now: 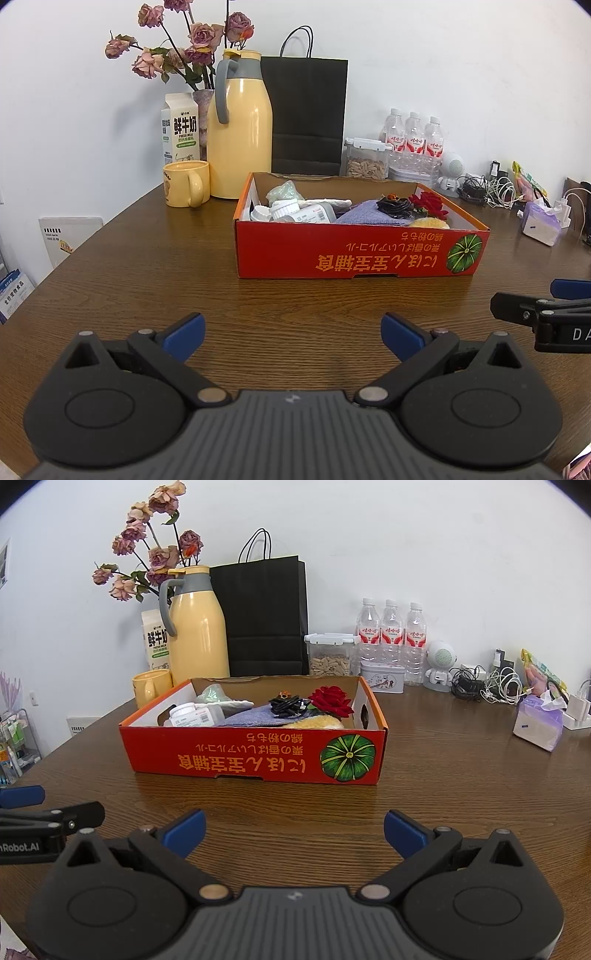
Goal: Organize objects
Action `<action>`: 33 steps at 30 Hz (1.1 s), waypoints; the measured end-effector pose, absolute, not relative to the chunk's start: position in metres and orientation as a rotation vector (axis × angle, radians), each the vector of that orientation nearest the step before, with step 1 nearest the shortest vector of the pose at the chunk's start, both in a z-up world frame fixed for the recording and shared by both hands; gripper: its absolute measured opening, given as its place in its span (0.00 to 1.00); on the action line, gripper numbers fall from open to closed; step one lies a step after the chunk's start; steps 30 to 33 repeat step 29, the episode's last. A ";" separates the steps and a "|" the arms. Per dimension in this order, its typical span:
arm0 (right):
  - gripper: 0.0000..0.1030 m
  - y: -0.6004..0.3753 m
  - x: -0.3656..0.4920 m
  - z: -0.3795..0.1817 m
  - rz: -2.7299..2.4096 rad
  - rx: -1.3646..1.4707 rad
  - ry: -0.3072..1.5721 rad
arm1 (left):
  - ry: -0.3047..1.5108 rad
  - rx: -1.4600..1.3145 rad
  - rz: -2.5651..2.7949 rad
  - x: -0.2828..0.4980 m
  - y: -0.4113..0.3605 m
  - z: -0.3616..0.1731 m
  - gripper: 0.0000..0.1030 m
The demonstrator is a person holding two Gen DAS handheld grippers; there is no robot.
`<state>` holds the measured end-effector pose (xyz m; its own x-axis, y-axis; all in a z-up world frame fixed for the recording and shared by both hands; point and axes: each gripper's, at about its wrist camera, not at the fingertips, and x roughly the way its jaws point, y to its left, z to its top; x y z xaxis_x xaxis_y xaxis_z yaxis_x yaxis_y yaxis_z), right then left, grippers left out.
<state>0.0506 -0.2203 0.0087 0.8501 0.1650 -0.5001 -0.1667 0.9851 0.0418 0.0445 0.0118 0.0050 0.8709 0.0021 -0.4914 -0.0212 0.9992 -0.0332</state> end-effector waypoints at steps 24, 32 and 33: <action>1.00 -0.220 0.051 0.009 0.174 -0.004 0.527 | 0.523 -0.040 0.010 0.045 0.012 0.004 1.00; 1.00 -0.219 0.051 0.009 0.174 -0.004 0.527 | 0.525 -0.028 0.023 0.045 0.011 0.003 1.00; 1.00 -0.219 0.051 0.009 0.174 -0.004 0.527 | 0.525 -0.028 0.023 0.045 0.011 0.003 1.00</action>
